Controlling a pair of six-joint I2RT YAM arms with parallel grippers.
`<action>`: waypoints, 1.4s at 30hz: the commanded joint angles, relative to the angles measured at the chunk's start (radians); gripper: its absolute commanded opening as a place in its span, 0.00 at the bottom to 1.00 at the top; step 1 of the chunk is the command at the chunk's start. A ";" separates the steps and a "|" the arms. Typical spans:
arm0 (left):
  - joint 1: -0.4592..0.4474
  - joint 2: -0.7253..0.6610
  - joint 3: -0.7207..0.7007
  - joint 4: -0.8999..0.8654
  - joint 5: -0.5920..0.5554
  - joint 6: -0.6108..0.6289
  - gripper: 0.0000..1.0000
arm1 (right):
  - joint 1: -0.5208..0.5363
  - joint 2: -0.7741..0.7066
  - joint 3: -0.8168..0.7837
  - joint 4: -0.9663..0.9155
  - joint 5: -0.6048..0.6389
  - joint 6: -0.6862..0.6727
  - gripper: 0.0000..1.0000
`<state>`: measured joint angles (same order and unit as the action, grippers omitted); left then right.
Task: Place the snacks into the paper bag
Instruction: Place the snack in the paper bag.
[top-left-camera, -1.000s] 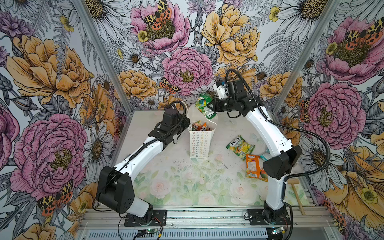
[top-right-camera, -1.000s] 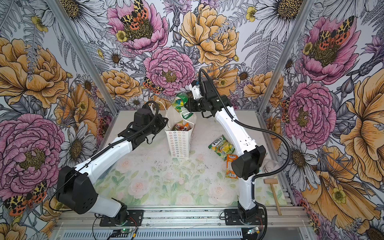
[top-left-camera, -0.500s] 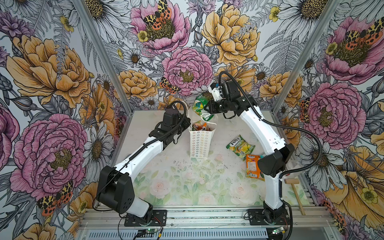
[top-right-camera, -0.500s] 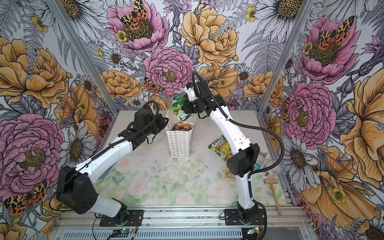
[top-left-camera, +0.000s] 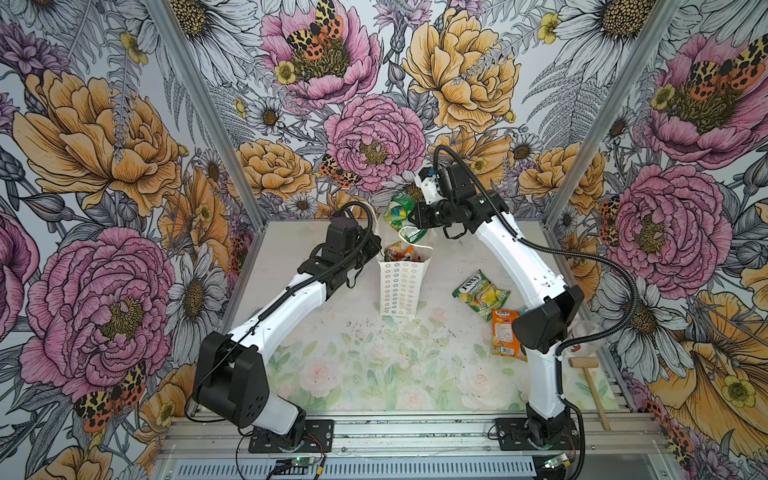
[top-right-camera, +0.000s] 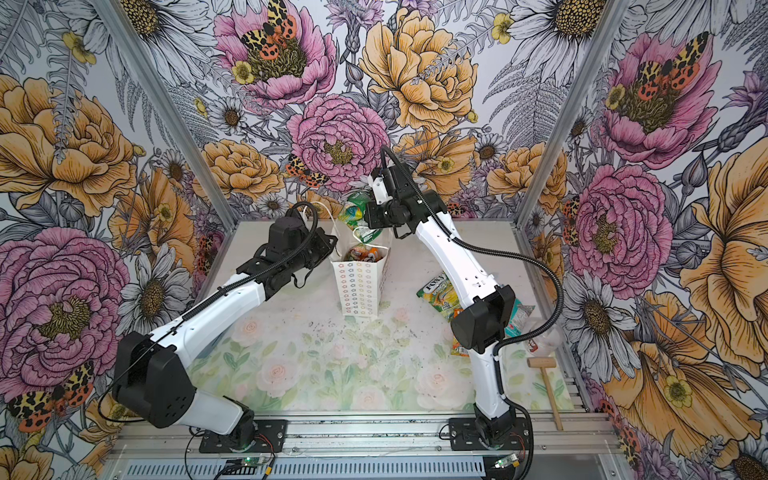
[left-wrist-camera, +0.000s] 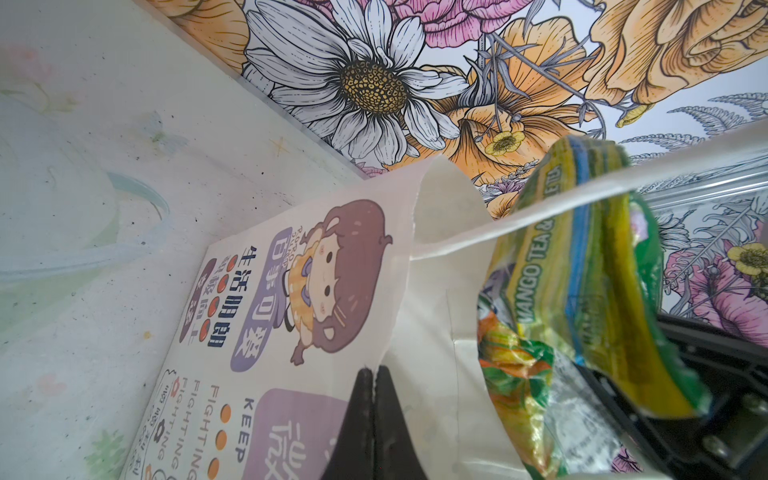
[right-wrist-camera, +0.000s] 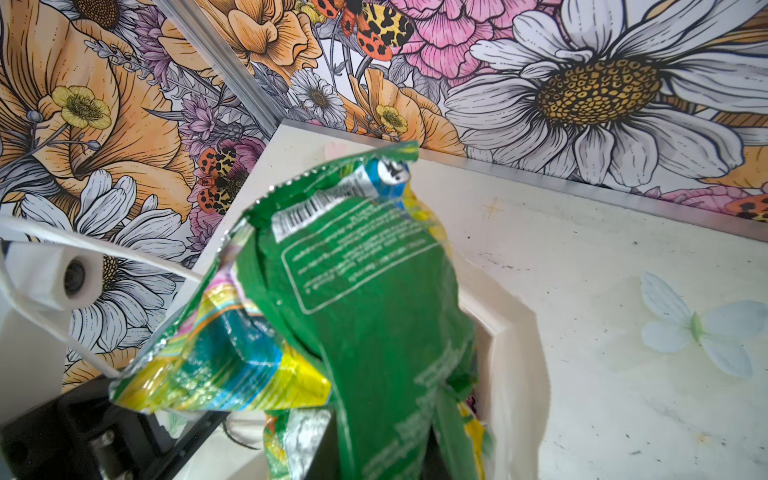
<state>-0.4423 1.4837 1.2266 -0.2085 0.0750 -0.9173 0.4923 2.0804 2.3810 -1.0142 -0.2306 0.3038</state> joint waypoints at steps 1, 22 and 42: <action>-0.004 0.005 0.021 0.013 -0.001 0.004 0.00 | 0.006 0.013 0.030 0.022 0.012 -0.012 0.04; 0.000 -0.005 0.006 0.021 0.000 0.001 0.00 | 0.006 0.017 0.027 0.023 -0.045 -0.020 0.34; 0.012 -0.005 -0.010 0.063 0.038 -0.020 0.00 | 0.006 -0.201 -0.109 0.023 -0.009 -0.026 0.65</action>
<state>-0.4400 1.4837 1.2236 -0.2035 0.0803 -0.9184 0.4923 1.9743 2.2940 -1.0092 -0.2577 0.2848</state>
